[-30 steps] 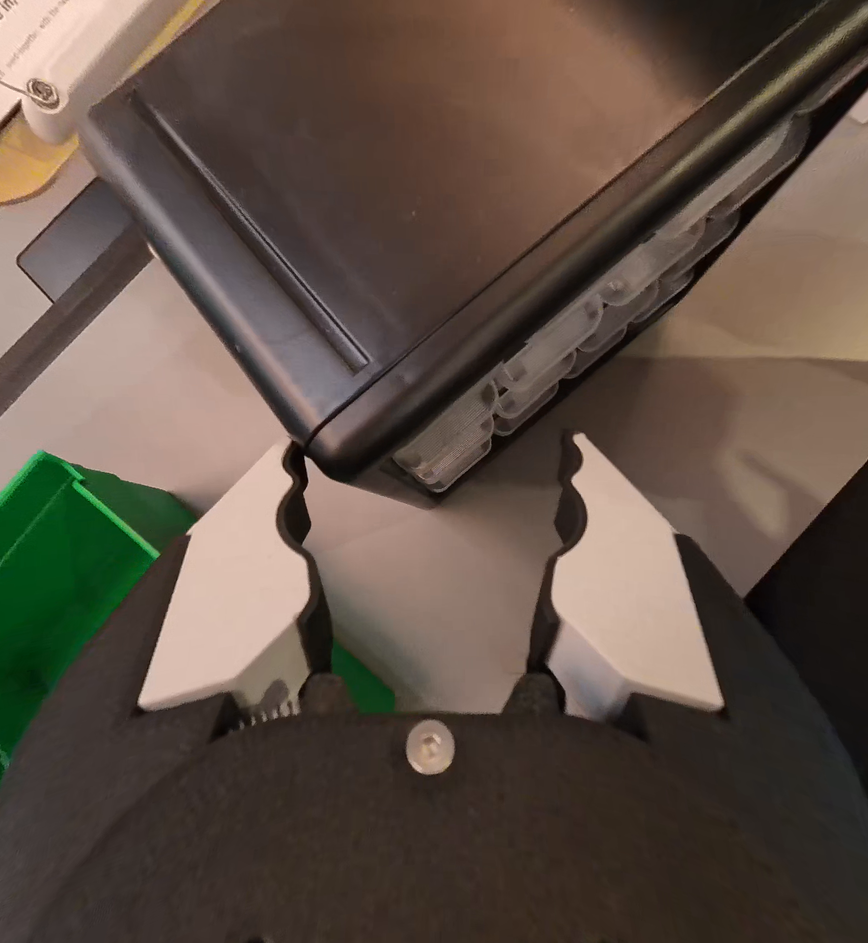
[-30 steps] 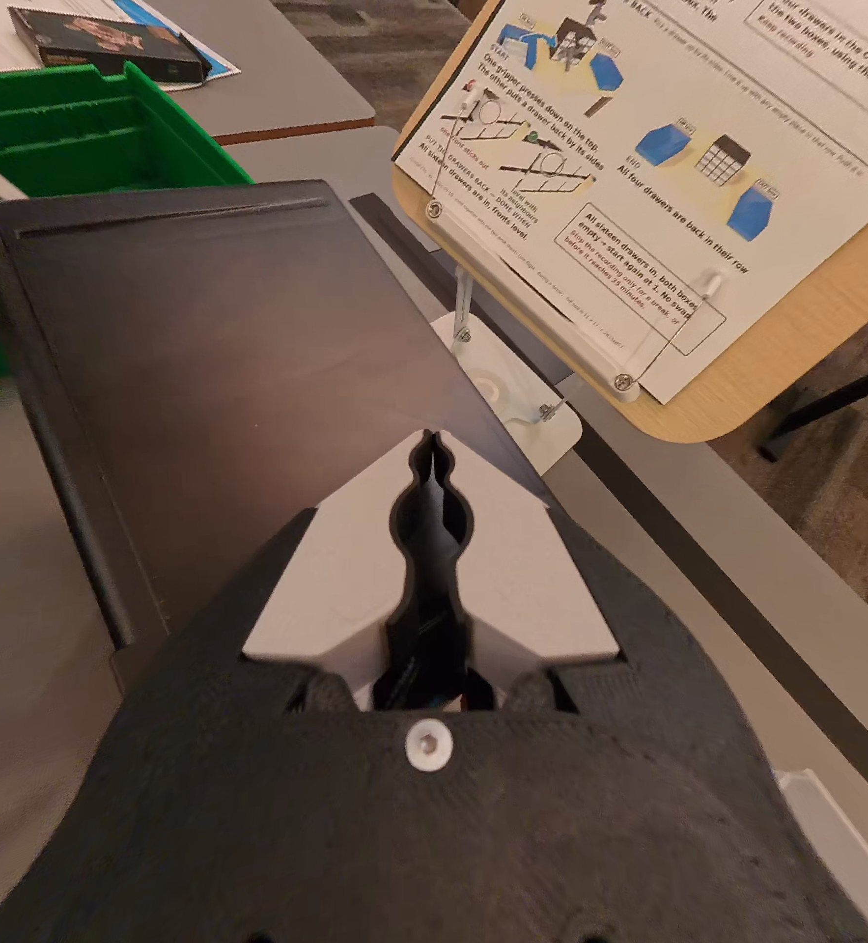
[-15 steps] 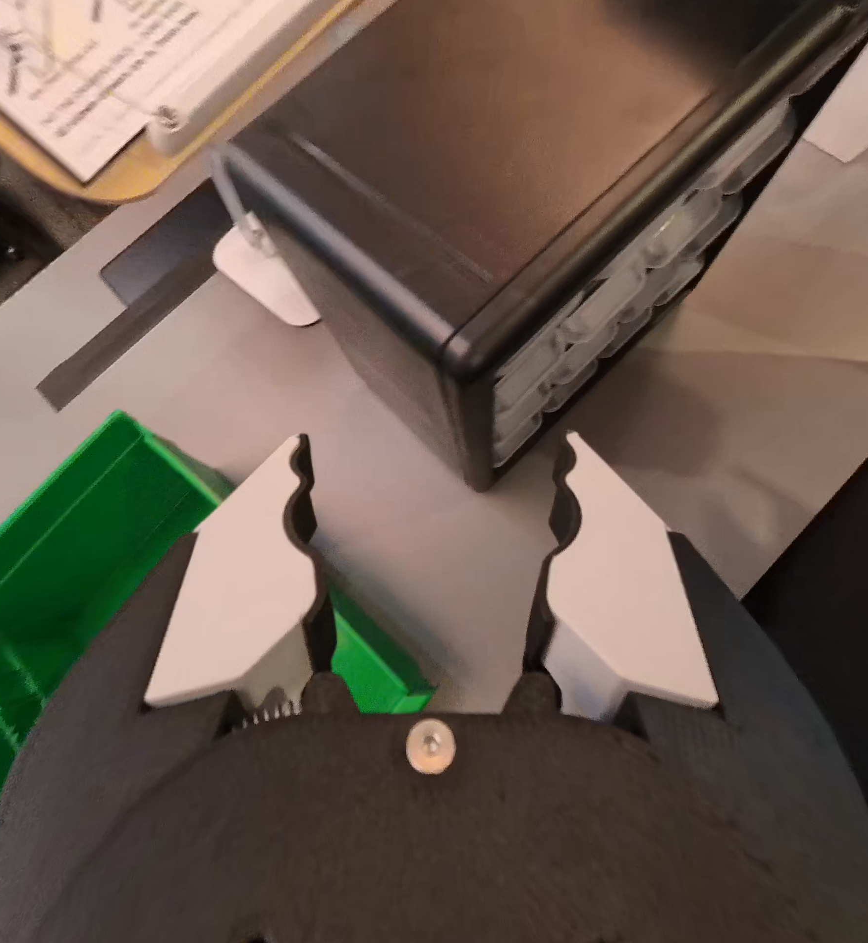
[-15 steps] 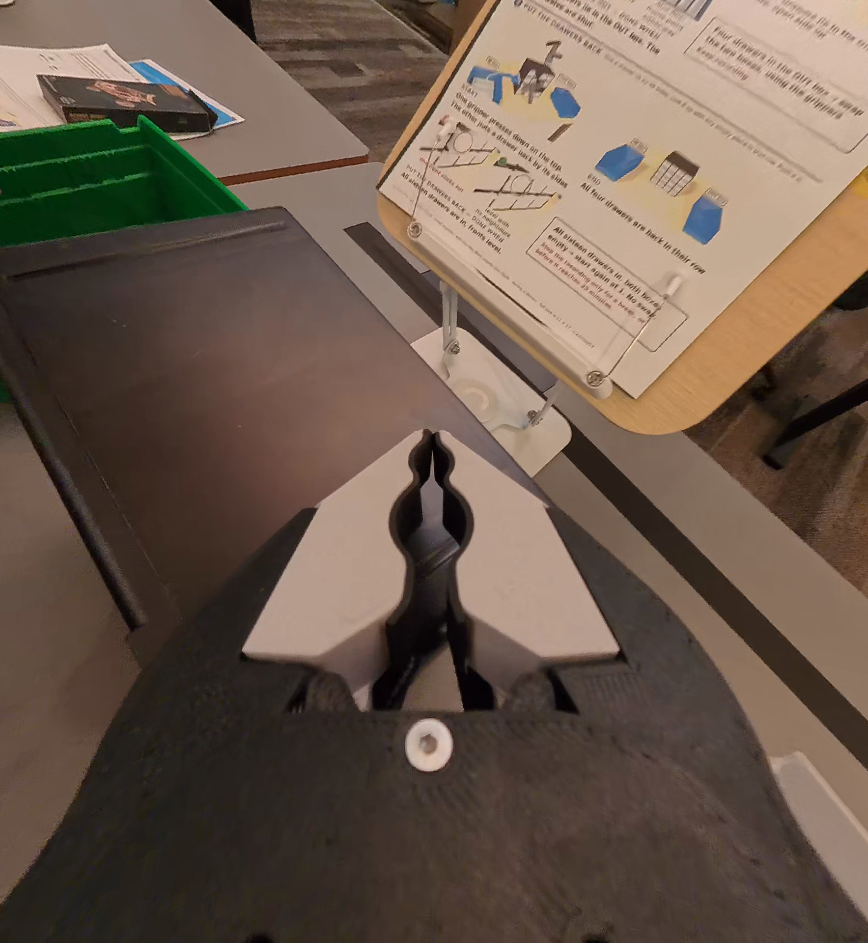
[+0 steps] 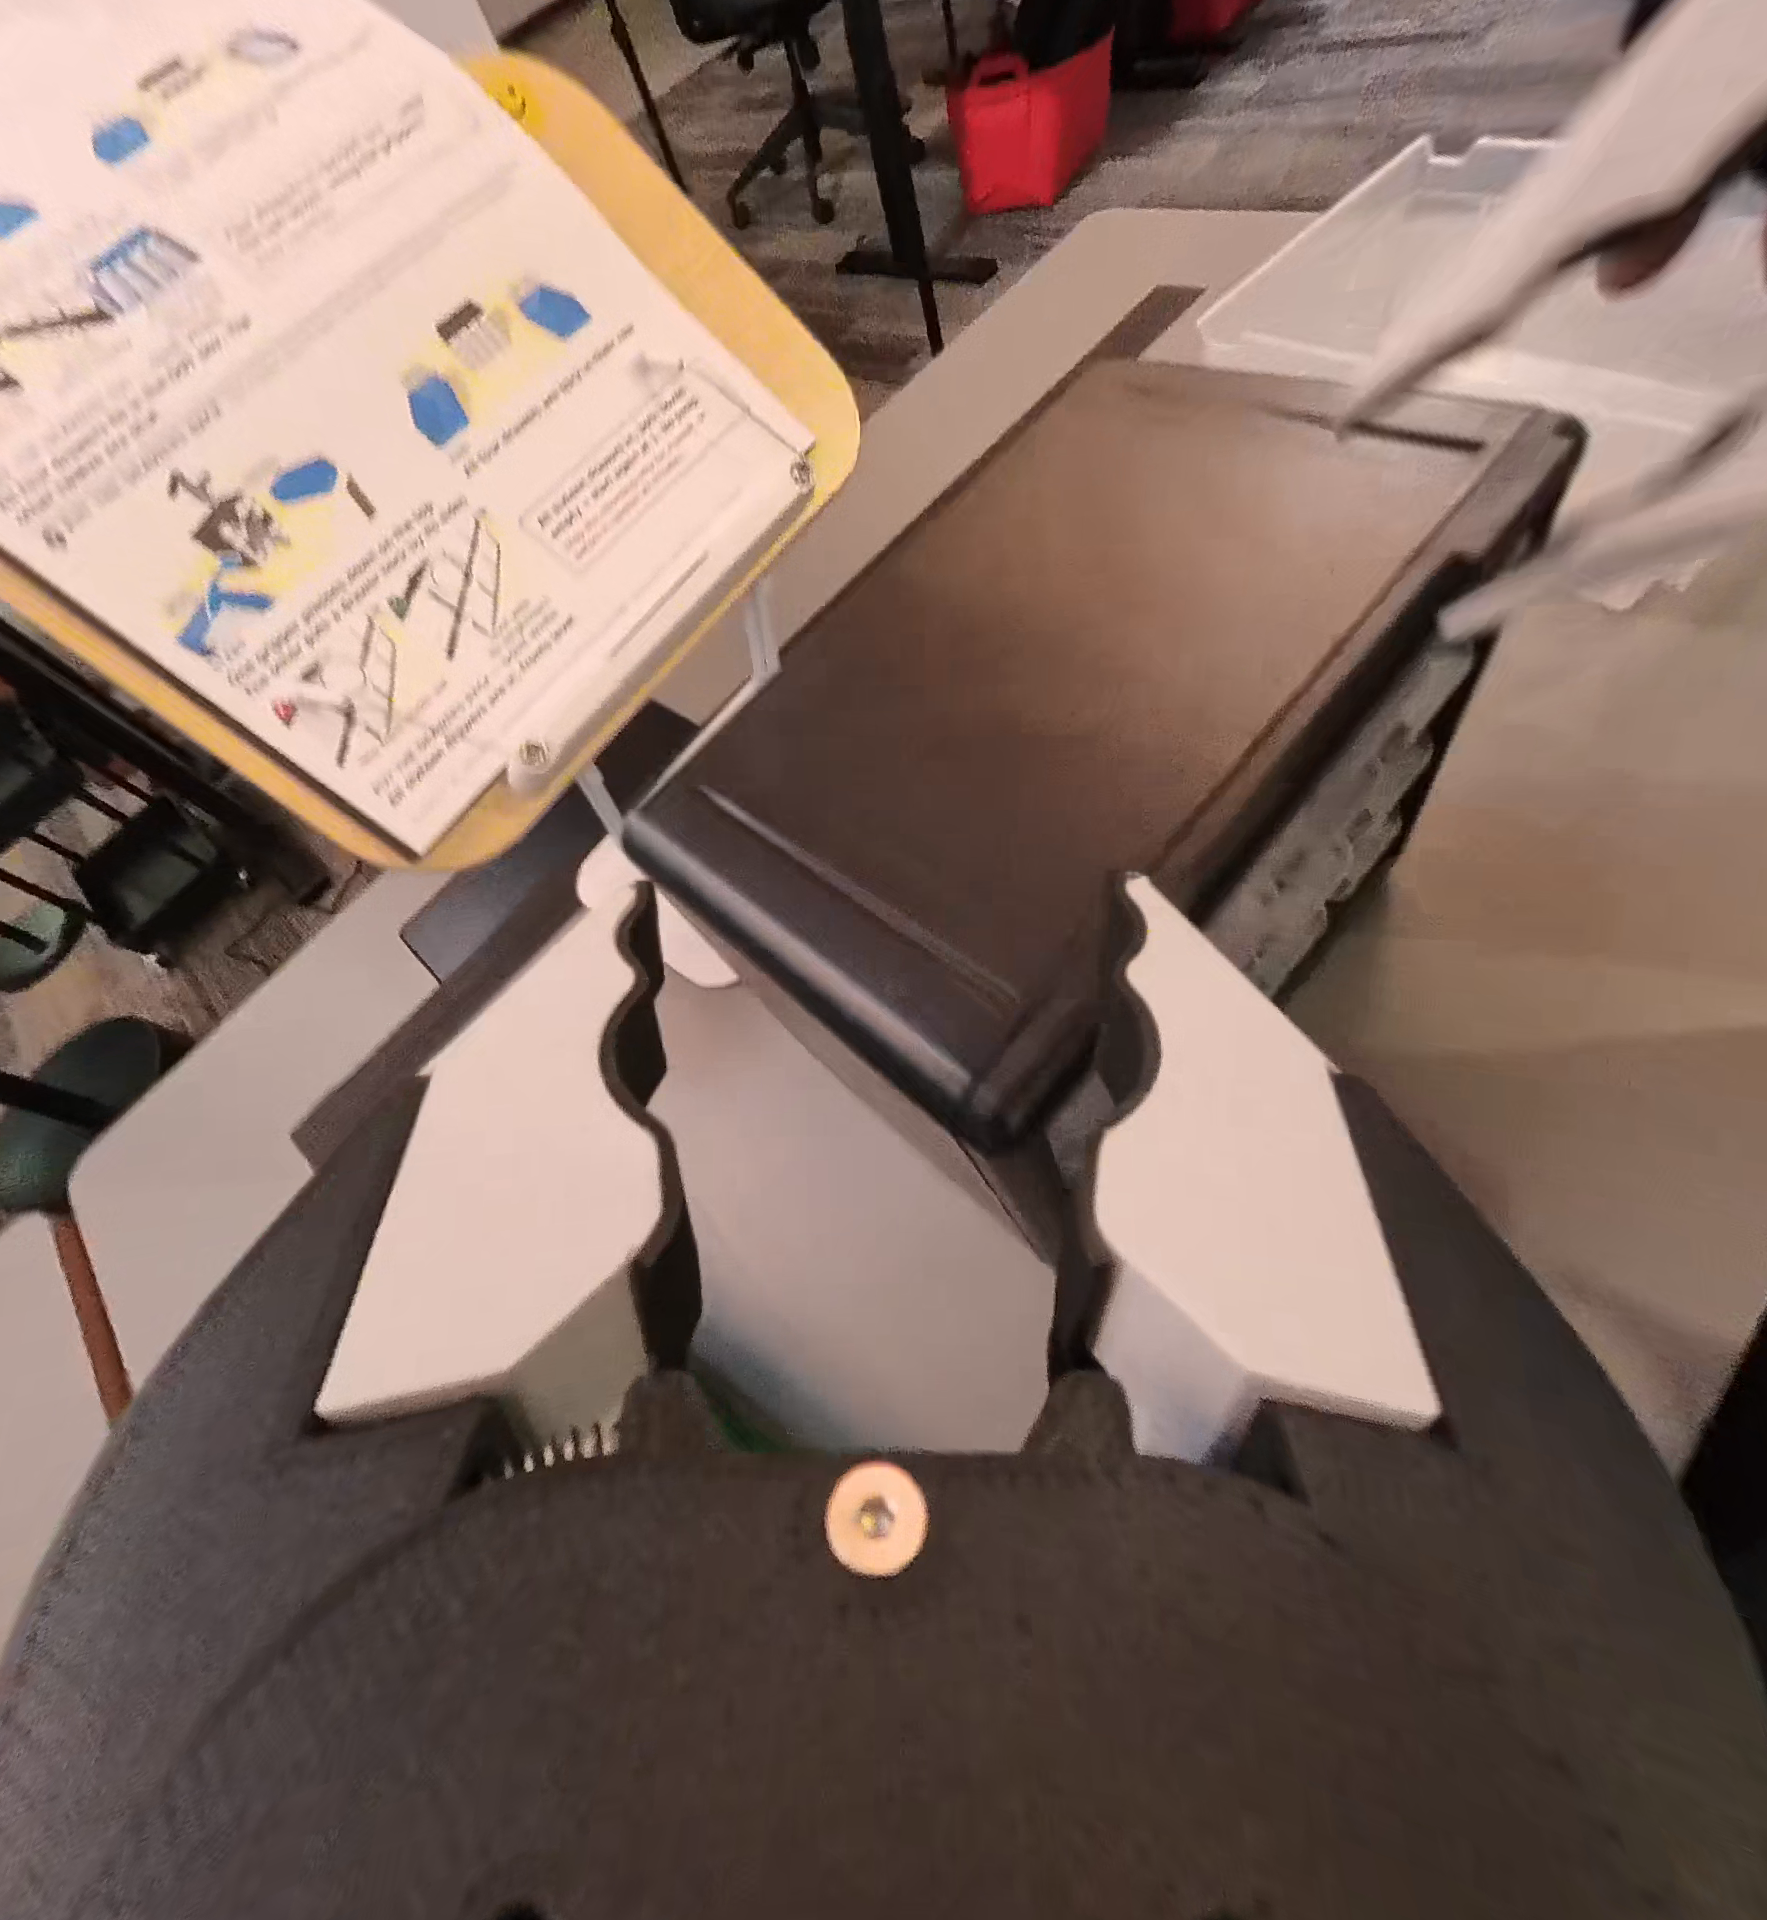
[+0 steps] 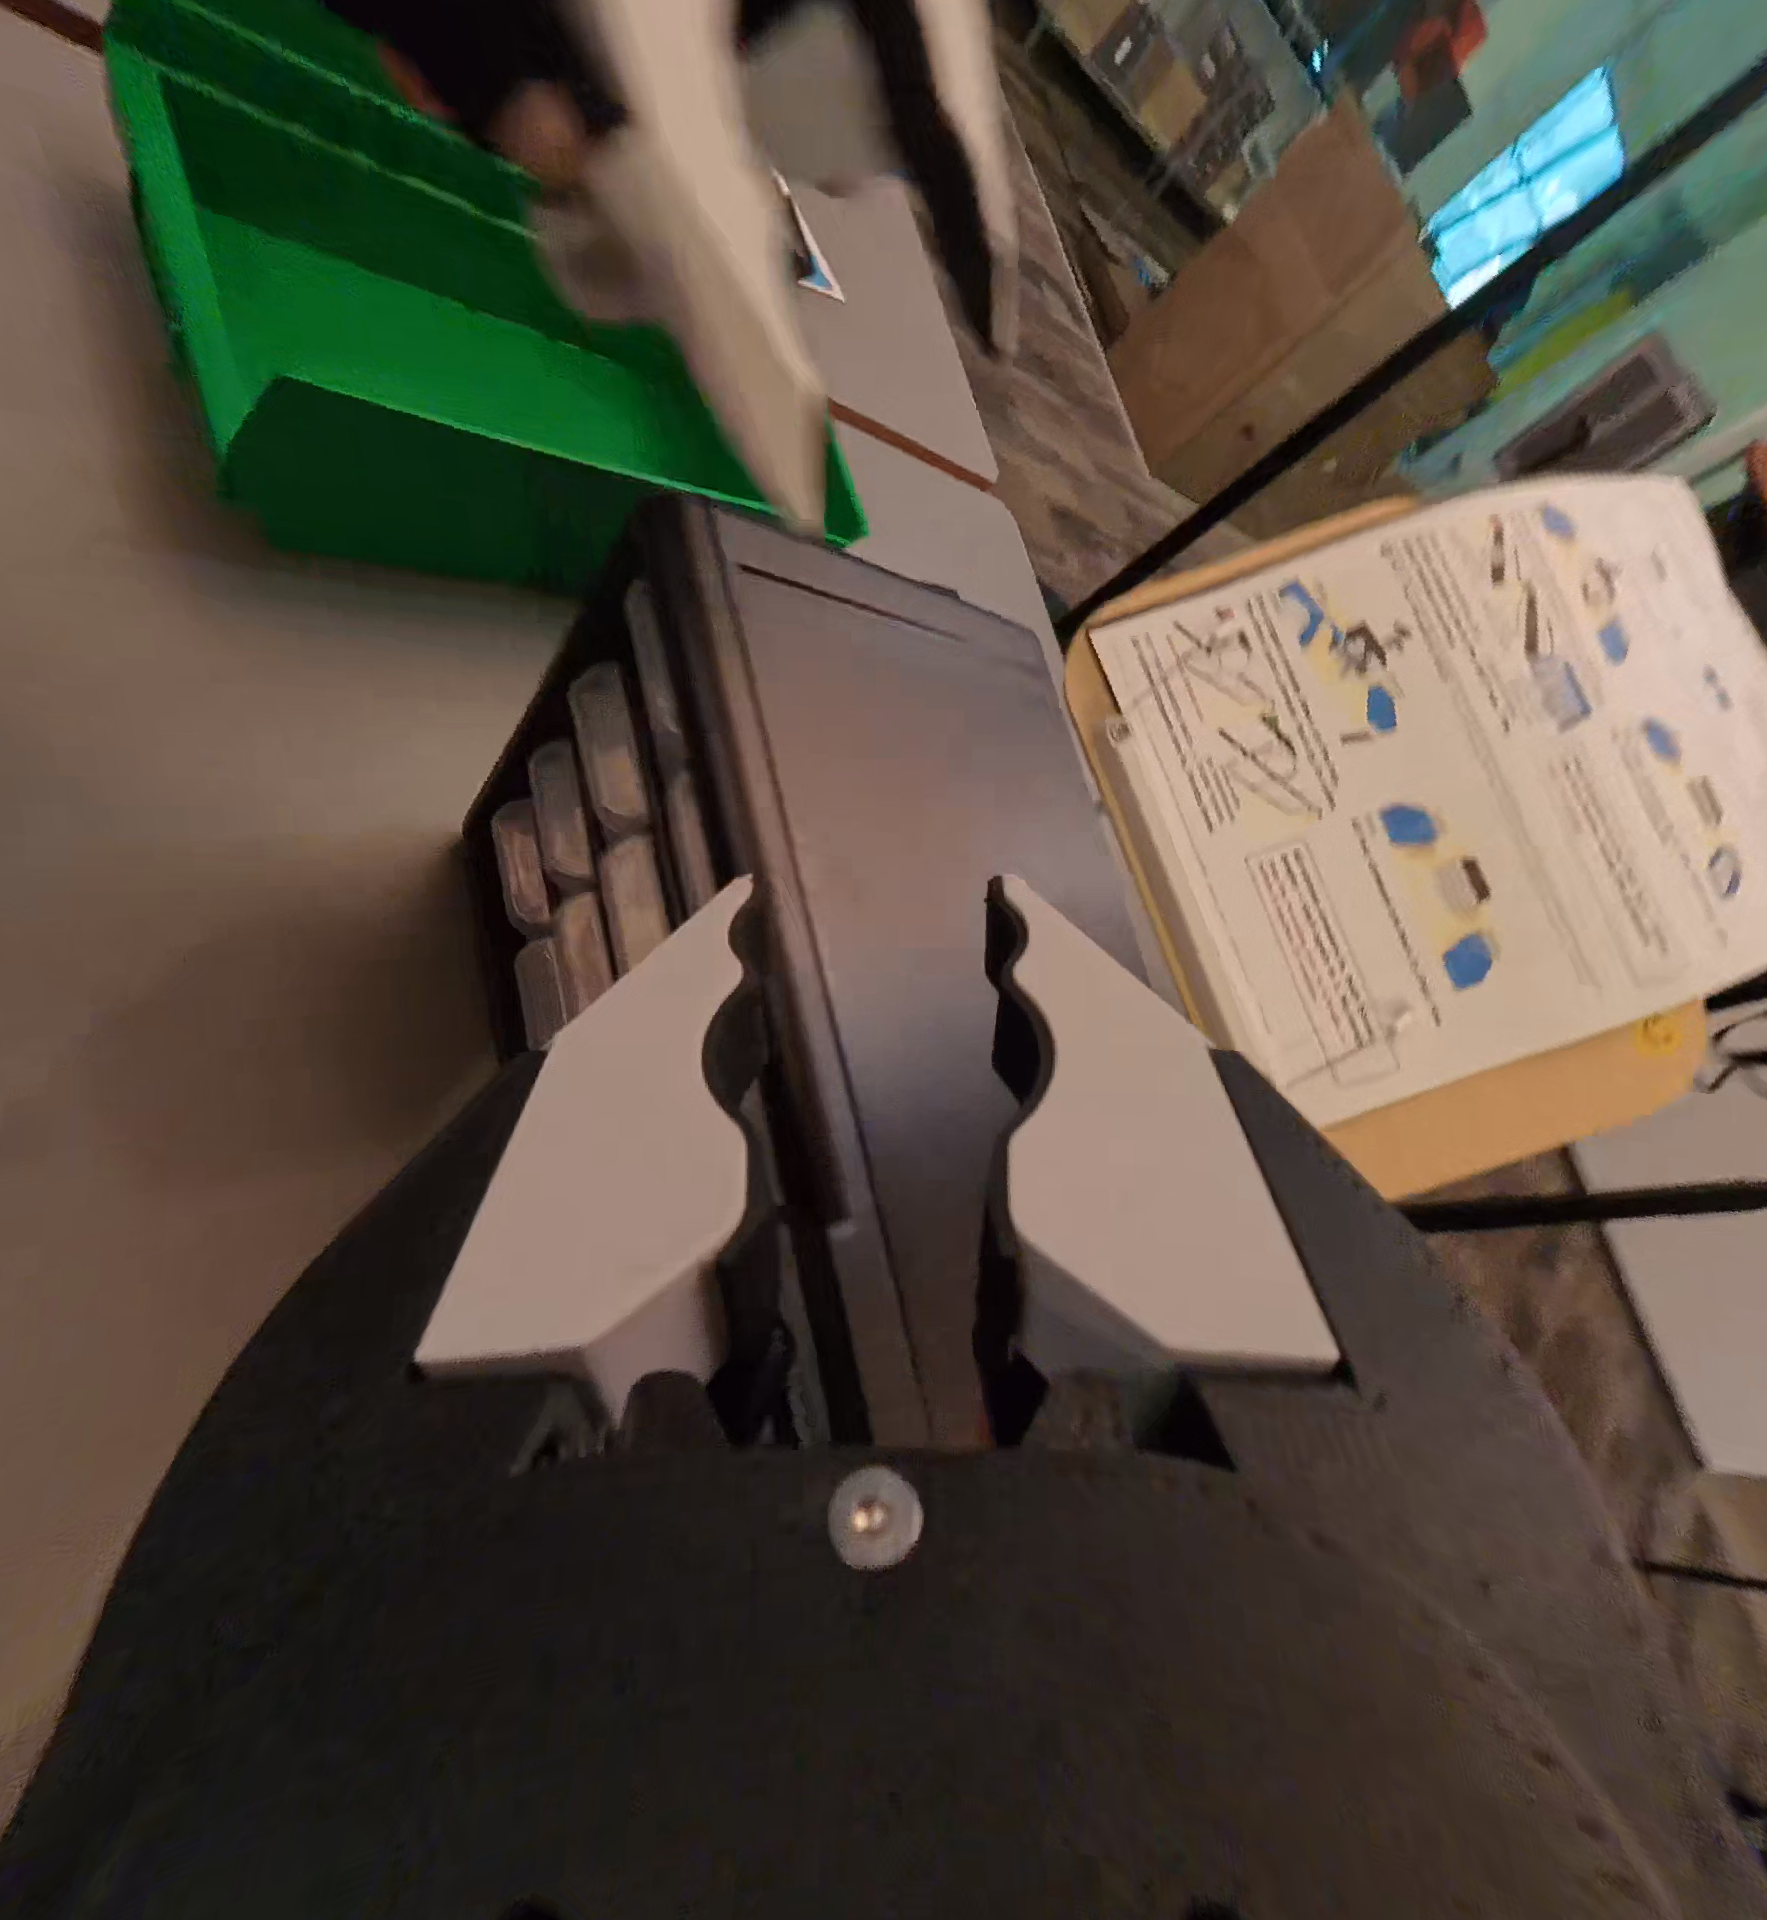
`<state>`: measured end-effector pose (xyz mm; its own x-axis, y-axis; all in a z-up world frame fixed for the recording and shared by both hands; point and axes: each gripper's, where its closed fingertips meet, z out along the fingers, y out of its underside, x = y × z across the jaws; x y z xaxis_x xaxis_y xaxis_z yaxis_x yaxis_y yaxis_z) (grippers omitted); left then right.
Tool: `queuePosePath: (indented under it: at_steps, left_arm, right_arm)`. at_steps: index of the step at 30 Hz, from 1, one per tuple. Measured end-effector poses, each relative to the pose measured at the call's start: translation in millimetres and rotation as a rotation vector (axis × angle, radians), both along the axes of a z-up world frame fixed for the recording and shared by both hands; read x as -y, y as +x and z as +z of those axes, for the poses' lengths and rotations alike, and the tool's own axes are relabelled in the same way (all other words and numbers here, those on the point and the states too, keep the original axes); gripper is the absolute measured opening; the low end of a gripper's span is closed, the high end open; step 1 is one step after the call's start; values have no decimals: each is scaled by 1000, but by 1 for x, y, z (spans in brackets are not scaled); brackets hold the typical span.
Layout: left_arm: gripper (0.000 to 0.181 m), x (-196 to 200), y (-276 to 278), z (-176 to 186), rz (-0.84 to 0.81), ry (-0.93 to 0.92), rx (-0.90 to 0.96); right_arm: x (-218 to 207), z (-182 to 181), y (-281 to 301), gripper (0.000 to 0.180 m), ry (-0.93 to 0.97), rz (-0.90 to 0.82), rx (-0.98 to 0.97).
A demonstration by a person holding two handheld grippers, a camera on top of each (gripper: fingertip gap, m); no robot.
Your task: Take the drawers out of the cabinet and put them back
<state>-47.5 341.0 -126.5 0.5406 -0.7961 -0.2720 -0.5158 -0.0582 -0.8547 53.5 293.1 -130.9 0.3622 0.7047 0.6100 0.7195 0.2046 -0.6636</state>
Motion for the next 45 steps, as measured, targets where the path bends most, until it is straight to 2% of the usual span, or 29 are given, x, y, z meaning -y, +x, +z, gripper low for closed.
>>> queuePosePath:
  at_steps: [5, 10, 14, 16, 20, 22, 23, 25, 28, 31, 32, 35, 45]
  left_arm:
    - [80, -39, 31, -1, -59, -51, -21]
    - [78, -74, 55, -33, -123, -177, -106]
    - [75, -79, 72, -44, -184, -241, -99]
    - [74, -81, 77, -44, -190, -257, -80]
    - [71, -78, 87, -43, -242, -318, 8]
    - [71, -78, 88, -43, -254, -316, 6]
    - [71, -78, 88, -44, -251, -317, 3]
    - [71, -79, 89, -43, -243, -313, 12]
    - [72, -80, 90, -39, -252, -291, 56]
    - [71, -80, 89, -38, -249, -283, 73]
    - [71, -80, 89, -38, -248, -282, 75]
    - [70, -81, 89, -37, -246, -277, 83]
    - [69, -81, 90, -36, -248, -267, 103]
  right_arm:
    - [8, -30, -53, 40, 132, 43, 102]
    - [-2, -59, -88, 41, 334, 21, 282]
    - [-18, -62, -100, 41, 456, -45, 326]
    - [-26, -58, -101, 33, 527, -68, 353]
    - [-30, -59, -101, 35, 577, -62, 371]
    - [-30, -66, -101, 51, 563, -37, 386]
    - [-29, -67, -101, 49, 570, -28, 389]
    - [-27, -58, -101, 29, 623, -27, 358]
    - [-25, -57, -100, 29, 623, -50, 365]
    - [-15, -58, -103, 26, 669, -39, 352]
    - [-9, -62, -105, 13, 674, -15, 357]
    - [13, -66, -111, 12, 718, 39, 348]
    - [70, -64, -126, 11, 663, 146, 325]
